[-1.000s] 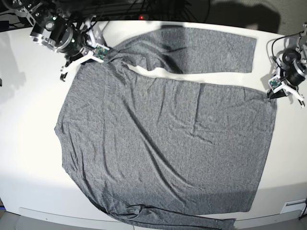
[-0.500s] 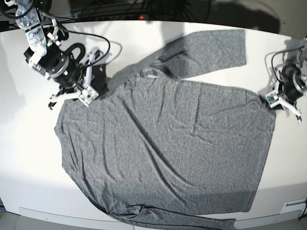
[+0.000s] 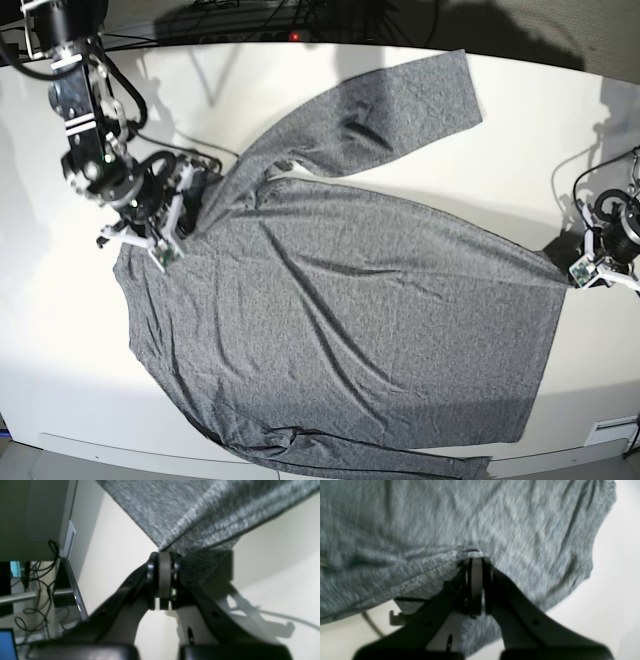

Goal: Fold the T-shirt properly
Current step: 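Drag the grasped shoulder with the right gripper, swinging the sleeve across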

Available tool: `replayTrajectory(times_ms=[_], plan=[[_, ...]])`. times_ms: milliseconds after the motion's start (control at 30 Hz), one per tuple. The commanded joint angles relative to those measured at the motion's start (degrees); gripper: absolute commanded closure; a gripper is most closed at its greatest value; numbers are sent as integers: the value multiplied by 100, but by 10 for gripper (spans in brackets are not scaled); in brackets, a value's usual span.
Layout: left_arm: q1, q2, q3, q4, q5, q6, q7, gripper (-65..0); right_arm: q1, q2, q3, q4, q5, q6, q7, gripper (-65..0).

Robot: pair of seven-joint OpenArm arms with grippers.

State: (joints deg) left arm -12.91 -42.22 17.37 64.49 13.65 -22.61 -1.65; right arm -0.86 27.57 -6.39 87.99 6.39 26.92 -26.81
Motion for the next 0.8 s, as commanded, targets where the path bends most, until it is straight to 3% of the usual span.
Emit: replayTrajectory(times_ms=[0,67,267,433,633,767], plan=[[-157,-111,-50,66,-221,103,4,0,240,15,48,31,31,-35,144,0],[-173,-98,-50,66,-509,103,17,0,452,-107,48,-39,33,-37,149,0],[-170,184,-50,66,-533,101,20,0,1012,-372,48,-50,31,-44,114,0],[-170,496,-50,63,-514,155,42,0,1266,-522,50,-363,24,-345,107,0],[-173,739,-50,63,-516,1119,428,0,1792,-520,50,-1366,4,-350,140,0],[-225,809,-50,48,-520,1528,831,0,2144,-520,50,-1908,2,-350,153,0]])
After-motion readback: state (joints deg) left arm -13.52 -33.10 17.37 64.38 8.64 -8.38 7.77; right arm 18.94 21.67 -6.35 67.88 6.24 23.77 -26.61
